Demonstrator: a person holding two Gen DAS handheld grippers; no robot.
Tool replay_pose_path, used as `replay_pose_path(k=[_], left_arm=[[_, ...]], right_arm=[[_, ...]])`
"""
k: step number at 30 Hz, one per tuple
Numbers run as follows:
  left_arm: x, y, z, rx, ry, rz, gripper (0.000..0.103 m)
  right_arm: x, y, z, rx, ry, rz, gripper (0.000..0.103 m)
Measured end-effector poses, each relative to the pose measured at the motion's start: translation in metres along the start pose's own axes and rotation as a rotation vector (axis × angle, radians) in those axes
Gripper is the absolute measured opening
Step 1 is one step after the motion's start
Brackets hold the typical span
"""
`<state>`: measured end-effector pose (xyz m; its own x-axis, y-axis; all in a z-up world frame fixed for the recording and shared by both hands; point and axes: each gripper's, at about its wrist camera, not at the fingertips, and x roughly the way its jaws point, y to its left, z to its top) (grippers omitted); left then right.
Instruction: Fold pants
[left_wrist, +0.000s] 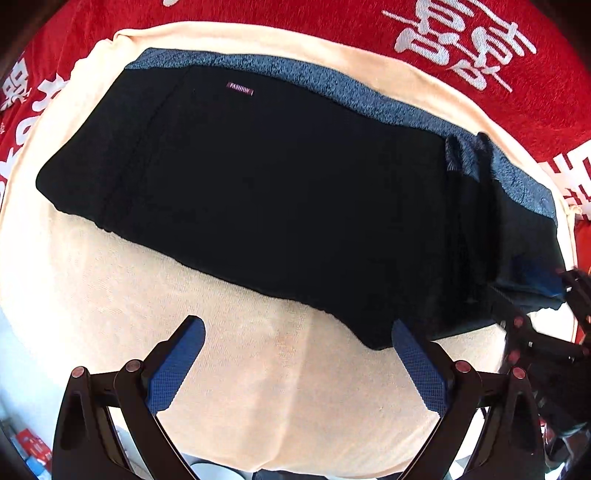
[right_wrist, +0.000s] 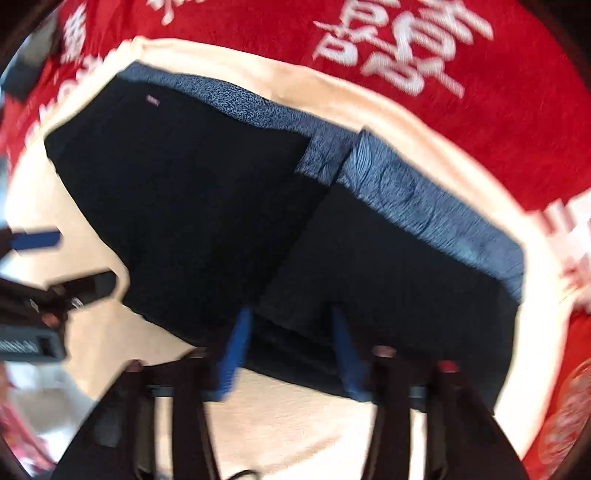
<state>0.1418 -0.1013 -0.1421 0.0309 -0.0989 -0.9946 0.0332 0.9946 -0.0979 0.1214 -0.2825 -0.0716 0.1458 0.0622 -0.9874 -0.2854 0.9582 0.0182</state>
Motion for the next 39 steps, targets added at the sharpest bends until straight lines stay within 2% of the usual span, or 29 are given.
replay_pose_path(k=[1,4,6,9,13,17,19,27,33,39], left_arm=[[0.001,0.002,0.000,-0.001,0.003,0.001,0.102],[0.003,0.003,0.002,-0.005,0.001,0.006,0.102],[0.006,0.000,0.006,-0.009,0.002,0.008,0.102],[0.002,0.000,0.010,-0.015,0.000,0.008,0.102],[0.003,0.003,0.010,-0.024,0.009,0.011,0.102],[0.008,0.001,0.011,-0.026,0.012,0.018,0.102],[0.008,0.001,0.010,-0.023,0.019,0.022,0.102],[0.008,0.001,0.011,-0.027,0.012,0.020,0.102],[0.004,0.001,0.014,-0.036,0.018,0.015,0.102],[0.009,0.007,0.013,-0.045,0.014,0.006,0.102]], right_arm=[[-0.002,-0.005,0.003,0.031,0.007,0.045,0.025],[-0.011,-0.027,0.012,0.137,0.006,0.164,0.019],[-0.017,-0.035,0.016,0.166,-0.006,0.200,0.018],[-0.021,-0.034,0.019,0.151,-0.001,0.203,0.018],[-0.002,-0.019,0.009,0.128,0.035,0.169,0.019],[-0.007,-0.019,0.007,0.147,0.021,0.152,0.023],[-0.008,-0.019,0.006,0.149,0.025,0.160,0.031],[-0.009,-0.012,0.003,0.145,0.028,0.166,0.046],[-0.008,-0.007,0.004,0.144,0.047,0.157,0.052],[-0.007,-0.002,0.006,0.136,0.050,0.132,0.053]])
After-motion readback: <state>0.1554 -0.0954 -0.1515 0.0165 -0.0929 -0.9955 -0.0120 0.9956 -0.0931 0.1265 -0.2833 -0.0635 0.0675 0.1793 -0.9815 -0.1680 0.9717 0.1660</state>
